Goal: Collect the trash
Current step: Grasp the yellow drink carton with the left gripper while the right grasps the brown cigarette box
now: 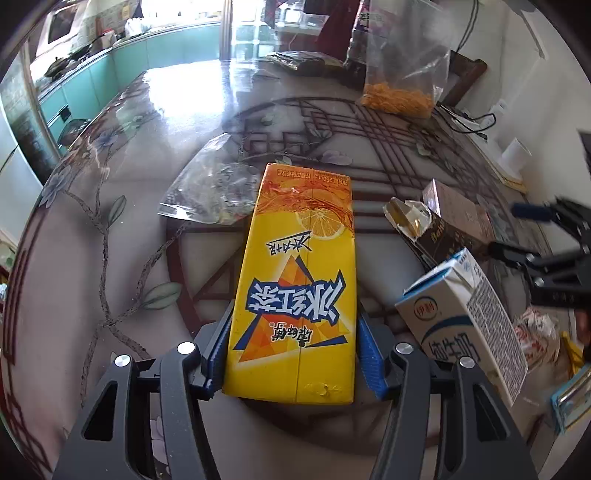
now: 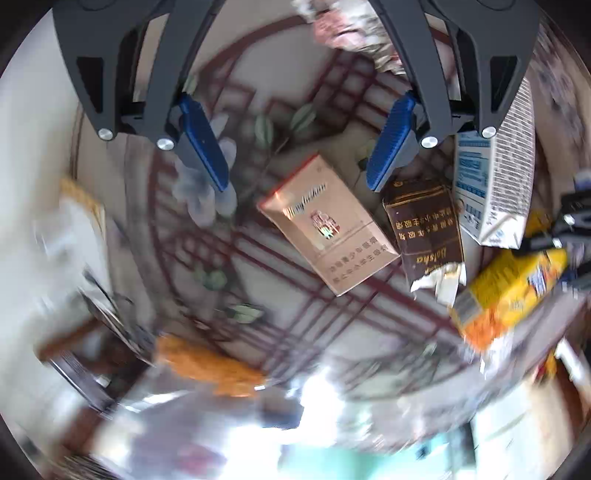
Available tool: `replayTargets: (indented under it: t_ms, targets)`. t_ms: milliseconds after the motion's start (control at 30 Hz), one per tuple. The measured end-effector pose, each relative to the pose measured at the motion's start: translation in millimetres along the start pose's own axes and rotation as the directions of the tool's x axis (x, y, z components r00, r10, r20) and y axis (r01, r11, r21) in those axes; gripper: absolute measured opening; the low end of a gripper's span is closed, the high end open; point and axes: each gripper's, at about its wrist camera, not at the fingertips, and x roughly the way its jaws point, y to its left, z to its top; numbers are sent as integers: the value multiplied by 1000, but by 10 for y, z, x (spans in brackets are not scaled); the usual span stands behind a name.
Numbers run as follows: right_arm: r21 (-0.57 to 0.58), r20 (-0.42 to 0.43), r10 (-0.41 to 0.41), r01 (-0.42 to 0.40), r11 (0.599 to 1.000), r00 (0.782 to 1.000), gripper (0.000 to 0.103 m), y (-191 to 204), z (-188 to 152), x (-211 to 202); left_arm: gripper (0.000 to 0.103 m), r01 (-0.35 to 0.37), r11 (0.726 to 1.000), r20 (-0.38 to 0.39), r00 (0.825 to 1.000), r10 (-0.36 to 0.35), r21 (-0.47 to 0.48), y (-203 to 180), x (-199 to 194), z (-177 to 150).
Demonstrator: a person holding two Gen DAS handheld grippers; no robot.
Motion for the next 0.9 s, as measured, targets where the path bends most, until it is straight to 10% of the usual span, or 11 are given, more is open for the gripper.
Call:
replayTargets:
  t_ms: [333, 433, 600, 767, 900]
  targets:
    - [-110, -94, 17, -27, 994, 995, 89, 118, 226, 338, 56, 127, 989, 68, 990, -123, -73, 252, -456, -472]
    - [-74, -99, 13, -20, 997, 995, 67, 169, 145, 304, 56, 128, 989, 77, 989, -122, -76, 332, -590, -585]
    - [147, -64, 128, -117, 982, 990, 64, 177, -161, 50, 56, 112, 991, 94, 990, -105, -77, 488, -872, -820]
    - [500, 114, 321, -334, 799, 940, 62, 109, -742, -365, 56, 88, 993, 97, 992, -80, -81, 655, -1173, -1114]
    - [585, 206, 321, -379, 717, 924, 62, 294, -1086, -713, 56, 90, 989, 97, 992, -79, -116, 797, -1328, -1299]
